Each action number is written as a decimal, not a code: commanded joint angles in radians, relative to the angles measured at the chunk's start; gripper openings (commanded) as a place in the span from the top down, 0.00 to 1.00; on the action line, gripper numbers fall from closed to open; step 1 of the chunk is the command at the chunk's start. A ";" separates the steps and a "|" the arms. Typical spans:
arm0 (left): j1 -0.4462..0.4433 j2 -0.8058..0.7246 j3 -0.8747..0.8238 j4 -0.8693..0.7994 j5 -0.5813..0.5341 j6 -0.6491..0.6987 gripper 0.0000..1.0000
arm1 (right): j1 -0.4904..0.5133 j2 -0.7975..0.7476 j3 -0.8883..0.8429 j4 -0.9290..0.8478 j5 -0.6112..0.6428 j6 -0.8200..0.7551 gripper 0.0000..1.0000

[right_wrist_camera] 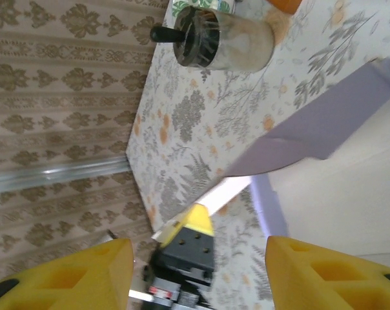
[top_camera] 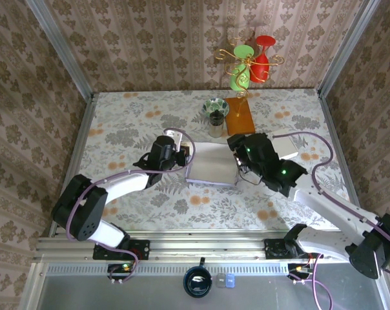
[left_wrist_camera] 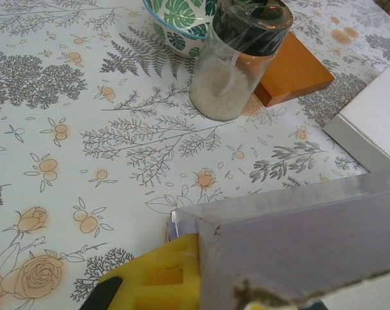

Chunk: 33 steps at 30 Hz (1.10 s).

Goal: Fold the paper box

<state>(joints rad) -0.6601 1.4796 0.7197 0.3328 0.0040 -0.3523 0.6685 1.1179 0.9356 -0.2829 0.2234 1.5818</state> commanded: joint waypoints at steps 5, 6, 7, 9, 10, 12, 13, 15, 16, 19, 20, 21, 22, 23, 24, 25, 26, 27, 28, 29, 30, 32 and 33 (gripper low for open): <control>-0.021 0.010 0.023 -0.064 -0.052 -0.014 1.00 | -0.014 0.116 0.166 -0.181 -0.024 0.202 0.47; -0.023 0.011 0.025 -0.069 -0.057 -0.014 1.00 | -0.026 0.129 0.167 -0.178 -0.041 0.206 0.48; -0.024 0.011 0.026 -0.069 -0.060 -0.015 1.00 | -0.035 0.138 0.165 -0.164 -0.057 0.215 0.50; -0.032 0.013 0.030 -0.075 -0.070 -0.013 1.00 | -0.053 0.163 0.165 -0.132 -0.097 0.229 0.52; -0.033 0.014 0.030 -0.077 -0.073 -0.014 1.00 | -0.056 0.173 0.170 -0.134 -0.111 0.234 0.52; -0.040 0.013 0.029 -0.078 -0.080 -0.013 1.00 | -0.061 0.191 0.183 -0.132 -0.135 0.240 0.54; -0.040 0.016 0.031 -0.081 -0.085 -0.010 1.00 | -0.064 0.199 0.189 -0.136 -0.143 0.242 0.55; -0.044 0.019 0.034 -0.084 -0.090 -0.009 1.00 | -0.068 0.212 0.198 -0.145 -0.154 0.243 0.55; -0.046 0.021 0.034 -0.084 -0.092 -0.009 1.00 | -0.071 0.215 0.197 -0.139 -0.156 0.244 0.56; -0.055 0.028 0.040 -0.087 -0.100 -0.006 1.00 | -0.089 0.230 0.178 -0.111 -0.178 0.259 0.60; -0.056 0.031 0.042 -0.088 -0.101 -0.007 1.00 | -0.094 0.235 0.174 -0.108 -0.186 0.262 0.61; -0.059 0.034 0.044 -0.087 -0.101 -0.006 1.00 | -0.101 0.241 0.168 -0.106 -0.195 0.265 0.64; -0.060 0.037 0.046 -0.088 -0.102 -0.005 1.00 | -0.105 0.243 0.166 -0.104 -0.200 0.268 0.66; -0.062 0.039 0.047 -0.087 -0.103 -0.005 1.00 | -0.111 0.244 0.158 -0.098 -0.205 0.269 0.68; -0.065 0.042 0.050 -0.088 -0.102 -0.004 1.00 | -0.117 0.244 0.152 -0.092 -0.211 0.271 0.71; -0.066 0.042 0.051 -0.087 -0.105 -0.004 1.00 | -0.123 0.245 0.146 -0.088 -0.218 0.272 0.74; -0.068 0.042 0.050 -0.088 -0.105 -0.005 1.00 | -0.130 0.244 0.140 -0.084 -0.223 0.270 0.76; -0.068 0.041 0.049 -0.088 -0.105 -0.004 1.00 | -0.134 0.244 0.136 -0.084 -0.225 0.272 0.78; -0.069 0.040 0.049 -0.087 -0.106 -0.004 1.00 | -0.137 0.242 0.130 -0.084 -0.231 0.273 0.81; -0.070 0.041 0.049 -0.088 -0.106 -0.006 1.00 | -0.142 0.240 0.123 -0.081 -0.237 0.274 0.83; -0.072 0.040 0.046 -0.088 -0.106 -0.007 1.00 | -0.144 0.238 0.117 -0.080 -0.244 0.279 0.85; -0.074 0.038 0.041 -0.087 -0.104 -0.009 1.00 | -0.145 0.234 0.100 -0.073 -0.258 0.288 0.89; -0.076 0.038 0.040 -0.087 -0.105 -0.012 1.00 | -0.145 0.233 0.093 -0.068 -0.264 0.290 0.91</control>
<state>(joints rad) -0.7261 1.4998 0.7551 0.2958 -0.1024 -0.3523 0.5259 1.3560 1.0569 -0.3553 -0.0093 1.8492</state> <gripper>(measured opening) 0.063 0.106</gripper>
